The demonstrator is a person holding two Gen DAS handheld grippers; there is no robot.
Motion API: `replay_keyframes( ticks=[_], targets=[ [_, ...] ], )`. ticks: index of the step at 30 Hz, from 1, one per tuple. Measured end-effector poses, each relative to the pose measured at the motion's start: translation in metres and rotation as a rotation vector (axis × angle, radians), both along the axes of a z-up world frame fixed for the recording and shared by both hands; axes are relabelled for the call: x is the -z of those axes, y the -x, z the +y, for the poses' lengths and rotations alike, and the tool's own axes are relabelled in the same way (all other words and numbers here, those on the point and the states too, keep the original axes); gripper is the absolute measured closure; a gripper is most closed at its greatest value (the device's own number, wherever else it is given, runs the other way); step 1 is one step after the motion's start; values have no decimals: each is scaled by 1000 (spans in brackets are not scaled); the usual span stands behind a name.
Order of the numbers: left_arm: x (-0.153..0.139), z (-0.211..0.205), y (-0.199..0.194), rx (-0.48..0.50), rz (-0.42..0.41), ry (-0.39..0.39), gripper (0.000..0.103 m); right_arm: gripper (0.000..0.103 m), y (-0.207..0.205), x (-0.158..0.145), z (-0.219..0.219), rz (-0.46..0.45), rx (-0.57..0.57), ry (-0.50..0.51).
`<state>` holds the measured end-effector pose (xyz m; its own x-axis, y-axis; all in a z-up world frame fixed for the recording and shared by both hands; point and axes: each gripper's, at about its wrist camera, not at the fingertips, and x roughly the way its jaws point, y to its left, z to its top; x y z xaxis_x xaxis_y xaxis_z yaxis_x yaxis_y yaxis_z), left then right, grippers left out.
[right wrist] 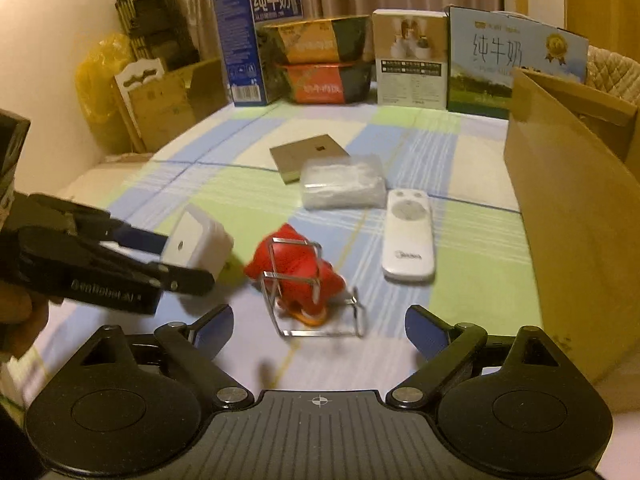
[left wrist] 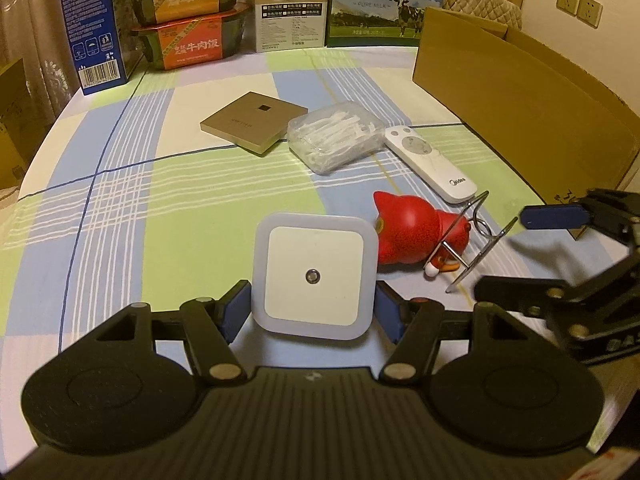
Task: Organize rigid objects
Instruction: 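Grasp the white square night light with the left gripper while the right gripper grasps the metal wire holder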
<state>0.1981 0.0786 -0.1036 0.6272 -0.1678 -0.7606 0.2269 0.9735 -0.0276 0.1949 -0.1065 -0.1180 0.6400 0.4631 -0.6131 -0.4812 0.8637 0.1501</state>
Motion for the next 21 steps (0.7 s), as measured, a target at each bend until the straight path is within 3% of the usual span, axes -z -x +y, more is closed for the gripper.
replay_keyframes(
  ticks=[2, 4, 10, 16, 21],
  targets=[
    [0, 0, -1, 2, -3, 0, 41, 17, -5, 4, 3, 10, 11, -14],
    [1, -1, -2, 4, -7, -3, 42, 31, -10, 10, 6, 29, 12, -5],
    [1, -3, -3, 12, -21, -8, 39, 51, -16, 21, 14, 23, 11, 21],
    [0, -1, -7, 0, -36, 5, 33, 53, -18, 19, 9, 64, 15, 9],
    [1, -4, -9, 6, -33, 9, 33, 53, -32, 11, -14, 218, 66, -159]
  ],
)
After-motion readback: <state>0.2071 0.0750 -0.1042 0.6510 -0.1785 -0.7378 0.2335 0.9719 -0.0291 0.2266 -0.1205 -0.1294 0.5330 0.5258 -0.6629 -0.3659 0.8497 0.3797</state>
